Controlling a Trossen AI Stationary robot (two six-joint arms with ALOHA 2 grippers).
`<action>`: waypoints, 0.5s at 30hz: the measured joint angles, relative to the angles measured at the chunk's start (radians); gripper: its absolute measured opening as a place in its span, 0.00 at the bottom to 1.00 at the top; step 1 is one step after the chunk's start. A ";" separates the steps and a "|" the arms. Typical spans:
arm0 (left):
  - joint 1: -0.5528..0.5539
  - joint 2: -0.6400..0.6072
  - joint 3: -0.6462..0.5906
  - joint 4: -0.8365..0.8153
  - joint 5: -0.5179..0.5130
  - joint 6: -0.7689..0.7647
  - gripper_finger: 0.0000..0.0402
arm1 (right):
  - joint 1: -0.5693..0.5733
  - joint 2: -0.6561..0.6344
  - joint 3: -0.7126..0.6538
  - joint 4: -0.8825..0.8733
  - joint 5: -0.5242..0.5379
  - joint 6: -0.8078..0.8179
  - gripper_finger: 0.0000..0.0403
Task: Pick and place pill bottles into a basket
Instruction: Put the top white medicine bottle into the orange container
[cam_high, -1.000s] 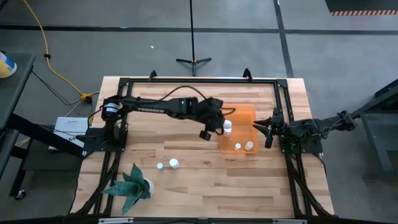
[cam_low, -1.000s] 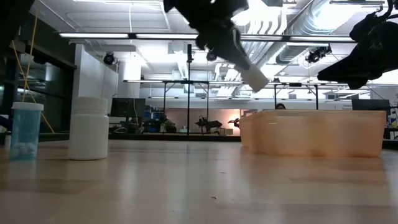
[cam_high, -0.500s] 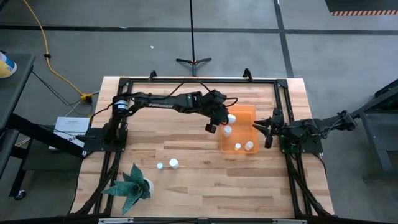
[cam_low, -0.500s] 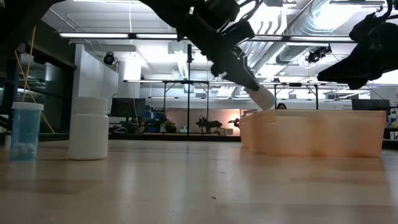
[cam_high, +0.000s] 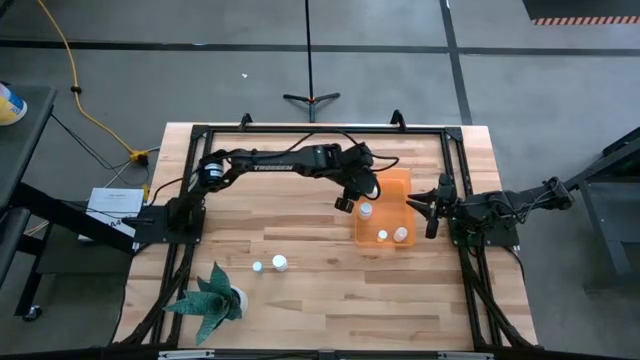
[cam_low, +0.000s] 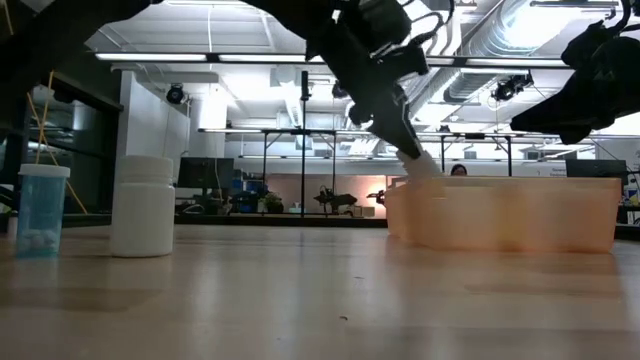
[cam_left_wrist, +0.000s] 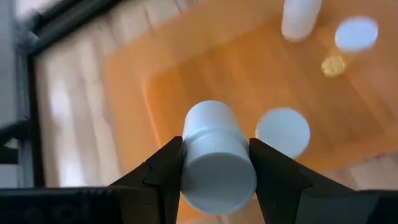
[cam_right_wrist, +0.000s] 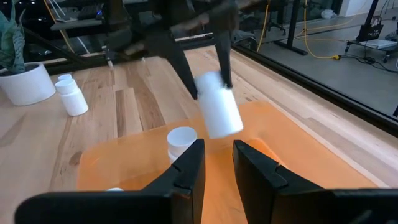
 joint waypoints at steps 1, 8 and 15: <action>0.000 0.011 0.011 -0.012 -0.012 0.000 0.48 | 0.000 0.000 0.000 0.000 0.000 0.000 0.18; 0.009 0.041 0.022 -0.038 -0.055 0.000 0.48 | 0.000 0.000 0.000 0.000 -0.001 0.000 0.18; 0.013 0.038 0.022 -0.055 -0.050 -0.001 0.49 | 0.000 0.000 0.000 -0.001 -0.002 0.000 0.18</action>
